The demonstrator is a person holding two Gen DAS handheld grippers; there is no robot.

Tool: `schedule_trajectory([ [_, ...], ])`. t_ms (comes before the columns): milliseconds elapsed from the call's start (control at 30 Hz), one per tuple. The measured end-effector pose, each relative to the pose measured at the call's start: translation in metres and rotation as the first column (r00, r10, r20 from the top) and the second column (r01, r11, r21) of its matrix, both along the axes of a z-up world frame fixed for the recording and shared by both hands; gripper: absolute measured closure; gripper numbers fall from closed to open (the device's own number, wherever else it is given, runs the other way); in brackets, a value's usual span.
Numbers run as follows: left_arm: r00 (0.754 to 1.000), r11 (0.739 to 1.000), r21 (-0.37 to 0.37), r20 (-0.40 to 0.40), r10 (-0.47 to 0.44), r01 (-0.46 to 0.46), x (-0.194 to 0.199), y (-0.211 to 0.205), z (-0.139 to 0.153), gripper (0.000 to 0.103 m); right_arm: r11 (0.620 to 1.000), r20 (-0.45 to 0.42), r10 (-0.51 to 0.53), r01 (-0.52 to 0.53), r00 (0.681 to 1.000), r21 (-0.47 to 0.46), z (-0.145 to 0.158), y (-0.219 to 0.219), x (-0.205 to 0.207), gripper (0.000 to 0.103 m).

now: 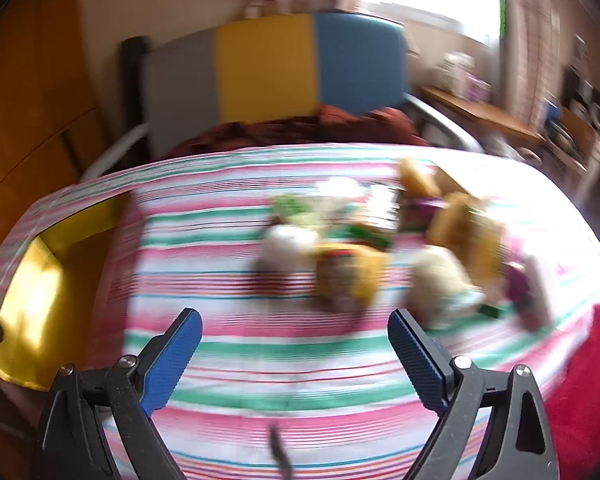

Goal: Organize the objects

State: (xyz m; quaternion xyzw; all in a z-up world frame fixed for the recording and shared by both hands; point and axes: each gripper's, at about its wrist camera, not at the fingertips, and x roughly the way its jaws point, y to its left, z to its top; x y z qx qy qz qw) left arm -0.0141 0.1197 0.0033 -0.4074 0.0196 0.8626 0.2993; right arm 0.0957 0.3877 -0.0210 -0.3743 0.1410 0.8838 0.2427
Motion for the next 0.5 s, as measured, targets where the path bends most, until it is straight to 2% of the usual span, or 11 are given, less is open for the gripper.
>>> schedule_trajectory([
  [67, 0.999, 0.999, -0.005, 0.004, -0.043, 0.043, -0.002, 0.016, 0.002, 0.0, 0.997, -0.009, -0.079, 0.079, 0.997, -0.02, 0.005, 0.028, 0.011, 0.007],
  [200, 0.992, 0.991, -0.046, 0.011, -0.124, 0.124, -0.006, 0.058, 0.003, 0.0, 0.987, -0.03, -0.156, 0.155, 0.987, -0.032, 0.014, 0.071, 0.022, 0.007],
  [333, 0.981, 0.976, -0.094, 0.028, -0.193, 0.195, -0.015, 0.104, -0.005, 0.0, 0.988, -0.026, -0.153, 0.152, 0.988, -0.042, 0.017, 0.094, 0.024, 0.007],
  [500, 0.956, 0.954, -0.095, 0.095, -0.276, 0.285, -0.027, 0.158, -0.022, 0.0, 0.983, -0.039, -0.148, 0.142, 0.988, -0.117, 0.014, 0.109, 0.026, 0.007],
])
